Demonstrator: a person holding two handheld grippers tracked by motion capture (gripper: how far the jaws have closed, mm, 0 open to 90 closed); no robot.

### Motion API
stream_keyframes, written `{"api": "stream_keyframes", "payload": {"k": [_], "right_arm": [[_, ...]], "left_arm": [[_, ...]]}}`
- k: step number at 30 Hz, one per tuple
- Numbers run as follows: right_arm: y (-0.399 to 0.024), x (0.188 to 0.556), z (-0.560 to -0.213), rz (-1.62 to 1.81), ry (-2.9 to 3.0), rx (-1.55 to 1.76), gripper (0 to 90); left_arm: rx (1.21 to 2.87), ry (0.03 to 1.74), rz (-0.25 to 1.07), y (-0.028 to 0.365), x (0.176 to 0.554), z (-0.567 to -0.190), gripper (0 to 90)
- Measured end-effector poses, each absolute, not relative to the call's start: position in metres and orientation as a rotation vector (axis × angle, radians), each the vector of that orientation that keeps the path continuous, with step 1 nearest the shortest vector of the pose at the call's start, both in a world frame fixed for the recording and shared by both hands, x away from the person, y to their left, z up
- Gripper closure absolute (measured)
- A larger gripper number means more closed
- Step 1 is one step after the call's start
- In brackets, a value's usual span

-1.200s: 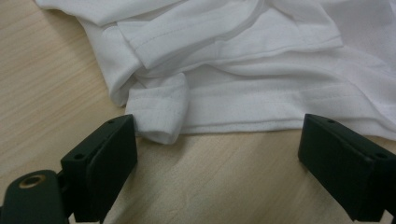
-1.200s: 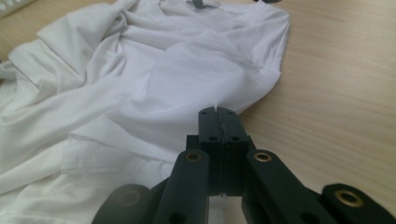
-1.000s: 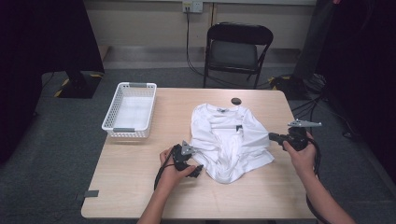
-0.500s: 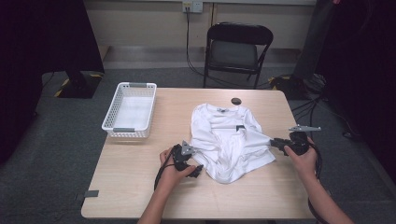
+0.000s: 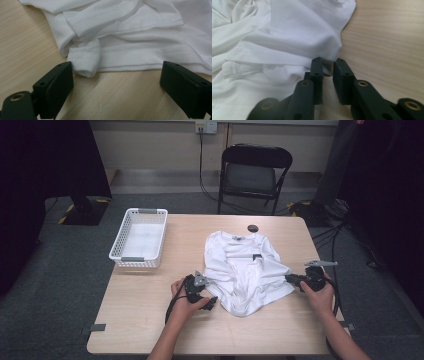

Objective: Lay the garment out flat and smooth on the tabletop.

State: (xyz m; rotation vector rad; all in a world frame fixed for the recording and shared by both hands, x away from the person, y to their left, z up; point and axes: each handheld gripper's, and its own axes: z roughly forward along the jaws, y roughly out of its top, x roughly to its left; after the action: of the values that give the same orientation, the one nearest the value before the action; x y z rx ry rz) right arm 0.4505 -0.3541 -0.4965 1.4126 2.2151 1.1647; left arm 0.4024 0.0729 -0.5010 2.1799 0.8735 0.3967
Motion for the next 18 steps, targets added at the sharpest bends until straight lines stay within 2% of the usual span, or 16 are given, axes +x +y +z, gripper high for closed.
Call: {"api": "stream_keyframes", "payload": {"k": [1, 3, 18], "right_arm": [[-0.353, 0.451, -0.496, 1.171, 2.223, 1.403, 85.9], [-0.352, 0.451, -0.496, 1.134, 2.222, 1.374, 89.6], [-0.381, 0.429, -0.467, 1.210, 2.153, 1.368, 90.0]], "left_arm": [[2.180, 0.873, 0.397, 0.073, 0.402, -0.501, 11.1], [2.180, 0.873, 0.397, 0.073, 0.402, -0.501, 11.1], [2.180, 0.874, 0.399, 0.073, 0.402, -0.501, 11.1]]}}
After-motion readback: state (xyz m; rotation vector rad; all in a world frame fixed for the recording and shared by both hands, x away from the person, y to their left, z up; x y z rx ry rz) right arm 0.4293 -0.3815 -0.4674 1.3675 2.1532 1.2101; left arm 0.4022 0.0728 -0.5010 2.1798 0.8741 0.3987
